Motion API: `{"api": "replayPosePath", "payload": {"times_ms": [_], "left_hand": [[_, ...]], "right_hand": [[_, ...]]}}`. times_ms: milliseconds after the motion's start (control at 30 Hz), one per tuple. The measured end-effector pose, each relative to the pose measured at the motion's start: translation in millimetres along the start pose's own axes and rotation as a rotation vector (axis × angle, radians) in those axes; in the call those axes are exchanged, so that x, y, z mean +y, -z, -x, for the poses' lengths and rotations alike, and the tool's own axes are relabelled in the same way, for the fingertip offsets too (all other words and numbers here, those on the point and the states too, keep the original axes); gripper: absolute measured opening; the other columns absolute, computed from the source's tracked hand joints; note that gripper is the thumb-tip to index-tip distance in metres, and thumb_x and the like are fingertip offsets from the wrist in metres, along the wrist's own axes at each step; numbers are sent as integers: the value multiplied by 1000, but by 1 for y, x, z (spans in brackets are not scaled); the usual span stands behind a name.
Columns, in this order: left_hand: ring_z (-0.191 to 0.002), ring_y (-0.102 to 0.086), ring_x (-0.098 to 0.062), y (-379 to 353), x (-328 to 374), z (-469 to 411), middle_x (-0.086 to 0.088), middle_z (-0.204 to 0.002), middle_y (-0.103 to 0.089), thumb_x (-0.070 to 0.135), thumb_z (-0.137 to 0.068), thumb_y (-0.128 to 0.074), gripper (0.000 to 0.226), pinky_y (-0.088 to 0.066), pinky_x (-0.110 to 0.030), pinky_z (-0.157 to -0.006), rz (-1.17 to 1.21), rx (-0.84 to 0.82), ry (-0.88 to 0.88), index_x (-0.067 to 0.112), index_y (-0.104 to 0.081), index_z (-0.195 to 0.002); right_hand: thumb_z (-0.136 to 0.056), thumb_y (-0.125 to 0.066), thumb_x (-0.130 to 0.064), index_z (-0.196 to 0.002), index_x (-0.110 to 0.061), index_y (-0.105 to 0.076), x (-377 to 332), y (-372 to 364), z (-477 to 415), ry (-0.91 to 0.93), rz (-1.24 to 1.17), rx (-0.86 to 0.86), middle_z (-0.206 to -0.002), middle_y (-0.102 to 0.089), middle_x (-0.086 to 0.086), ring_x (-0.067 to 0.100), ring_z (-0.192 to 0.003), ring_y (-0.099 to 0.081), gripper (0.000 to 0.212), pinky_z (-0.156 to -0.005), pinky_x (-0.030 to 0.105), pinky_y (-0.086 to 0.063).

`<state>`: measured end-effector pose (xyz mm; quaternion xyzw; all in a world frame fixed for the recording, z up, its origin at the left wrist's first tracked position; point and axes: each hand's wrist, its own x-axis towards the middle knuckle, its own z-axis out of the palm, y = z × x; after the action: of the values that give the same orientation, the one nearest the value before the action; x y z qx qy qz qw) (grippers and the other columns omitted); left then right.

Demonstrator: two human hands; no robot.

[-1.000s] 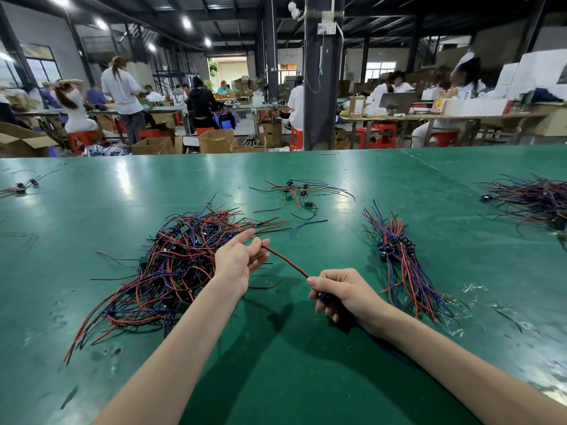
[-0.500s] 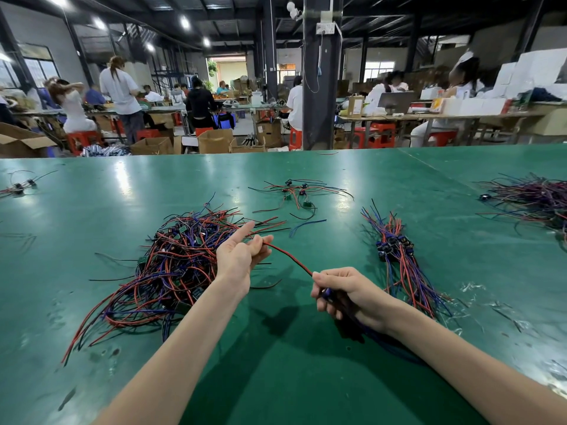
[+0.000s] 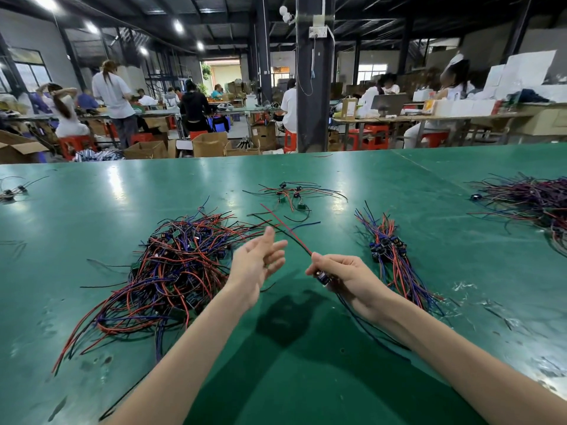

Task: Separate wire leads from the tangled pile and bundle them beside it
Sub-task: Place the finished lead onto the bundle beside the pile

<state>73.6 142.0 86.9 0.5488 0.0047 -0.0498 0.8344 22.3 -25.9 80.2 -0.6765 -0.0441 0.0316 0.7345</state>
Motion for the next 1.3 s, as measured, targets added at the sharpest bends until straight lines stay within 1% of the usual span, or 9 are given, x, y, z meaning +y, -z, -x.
{"api": "replayPosePath", "payload": {"times_ms": [100, 200, 300, 533, 700, 833, 1000, 1133, 1300], "left_hand": [[-63, -62, -9, -14, -10, 15, -6, -81, -73, 38, -76, -64, 37, -54, -20, -61, -195, -185, 50, 4, -64, -91], [-59, -59, -6, -24, -20, 25, -8, -81, -70, 25, -84, -65, 19, -53, -19, -60, -290, -320, 69, 6, -66, -87], [-62, -55, -10, -27, -25, 29, -12, -81, -63, 11, -86, -66, 4, -49, -22, -65, -368, -313, 27, 8, -65, -82], [-57, -60, -5, -35, -34, 39, 1, -68, -70, 6, -88, -62, 5, -52, -17, -60, -325, -379, 70, 7, -66, -84], [-58, -63, -7, -38, -35, 41, -1, -67, -69, 1, -86, -63, 9, -50, -18, -55, -296, -311, 8, 6, -65, -80], [-62, -63, -12, -37, -33, 37, -3, -75, -68, 1, -86, -62, 6, -55, -22, -61, -208, -284, -22, -1, -65, -82], [-70, -65, -11, -32, -38, 34, 0, -75, -71, 2, -88, -62, 11, -53, -21, -67, -335, -278, -91, 6, -71, -83], [-83, -64, -10, -32, -42, 31, 0, -95, -73, 0, -85, -65, 14, -52, -27, -82, -416, -262, -127, 10, -73, -79], [-58, -53, 0, -30, -41, 30, 9, -66, -67, 7, -84, -69, 21, -42, -16, -60, -544, -277, -210, 18, -69, -66]], "right_hand": [[-72, -68, -38, -67, -13, -74, -3, 4, -4, 4, -108, 82, -57, -56, -2, 7, -47, -41, 27, -46, 17, -31], [-73, -67, -33, -70, -9, -73, -4, 6, -6, 31, -187, 136, -57, -61, 4, 10, -43, -42, 25, -40, 18, -33], [-73, -66, -31, -75, -7, -72, -3, 8, -7, 55, -174, 181, -55, -61, 0, 8, -42, -42, 25, -40, 17, -33], [-72, -65, -33, -83, -10, -72, 0, 11, -9, 59, -162, 222, -51, -59, -10, 4, -41, -37, 26, -42, 16, -35], [-76, -59, -36, -89, -8, -70, -2, 11, -10, -70, -231, 49, -80, -69, 4, 13, -65, -60, 33, -55, 23, -45], [-80, -57, -37, -102, 3, -65, 1, 11, -8, -151, -277, -133, -94, -65, 14, 22, -83, -60, 47, -81, 32, -51], [-73, -67, -22, -87, -1, -72, 4, 10, -7, -77, -226, -55, -83, -69, 12, 17, -70, -62, 26, -65, 23, -53], [-72, -66, -23, -84, 0, -70, 6, 12, -9, -76, -183, 3, -80, -69, 11, 17, -71, -62, 27, -70, 24, -54], [-74, -62, -20, -79, 3, -67, 4, 9, -7, -21, -165, 12, -69, -70, 12, 18, -59, -63, 25, -56, 22, -54]]}}
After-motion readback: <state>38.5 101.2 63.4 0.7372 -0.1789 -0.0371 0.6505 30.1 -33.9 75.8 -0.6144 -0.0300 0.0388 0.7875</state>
